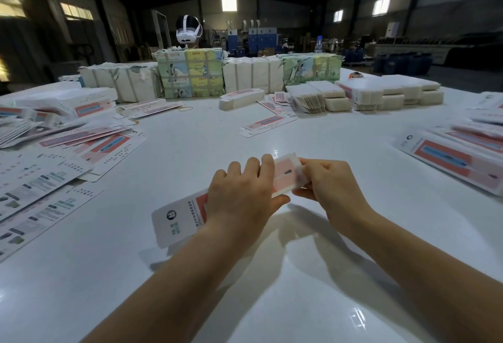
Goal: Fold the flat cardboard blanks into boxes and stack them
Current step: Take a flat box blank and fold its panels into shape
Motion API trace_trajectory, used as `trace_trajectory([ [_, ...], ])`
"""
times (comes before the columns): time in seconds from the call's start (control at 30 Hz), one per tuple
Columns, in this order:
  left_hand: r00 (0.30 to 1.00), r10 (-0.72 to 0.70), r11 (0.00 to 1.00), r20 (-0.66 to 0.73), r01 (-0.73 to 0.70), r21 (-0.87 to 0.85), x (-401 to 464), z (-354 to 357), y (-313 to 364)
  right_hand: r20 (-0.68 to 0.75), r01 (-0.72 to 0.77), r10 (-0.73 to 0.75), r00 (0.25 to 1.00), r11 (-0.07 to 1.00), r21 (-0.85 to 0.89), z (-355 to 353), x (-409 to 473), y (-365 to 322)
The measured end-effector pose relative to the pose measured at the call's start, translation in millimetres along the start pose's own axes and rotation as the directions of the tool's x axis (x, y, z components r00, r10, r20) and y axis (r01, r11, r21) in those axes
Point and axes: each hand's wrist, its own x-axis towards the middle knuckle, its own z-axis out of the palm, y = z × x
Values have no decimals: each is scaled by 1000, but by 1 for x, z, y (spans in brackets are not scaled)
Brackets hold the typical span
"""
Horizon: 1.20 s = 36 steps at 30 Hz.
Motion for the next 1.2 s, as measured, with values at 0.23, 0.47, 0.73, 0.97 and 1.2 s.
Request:
trace_trajectory([
  [0.23,999,-49,998,-17,48,-39,0,1,1,47,306,-322,946,833,-460,5,-7,7],
  [0.47,990,-94,995,-101,98,30,1,0,6,75,378,-395,916,783,-493,8,-11,7],
  [0.73,996,-78,997,-47,79,17,2,2,3,73,293,-287,955,883,-366,5,-7,5],
  [0.97,999,-51,999,15,51,17,1,-3,-3,156,293,-255,954,899,-325,6,-8,4],
  [1.2,996,59,997,64,-55,-62,2,7,-14,332,499,-380,863,743,-446,-6,2,5],
])
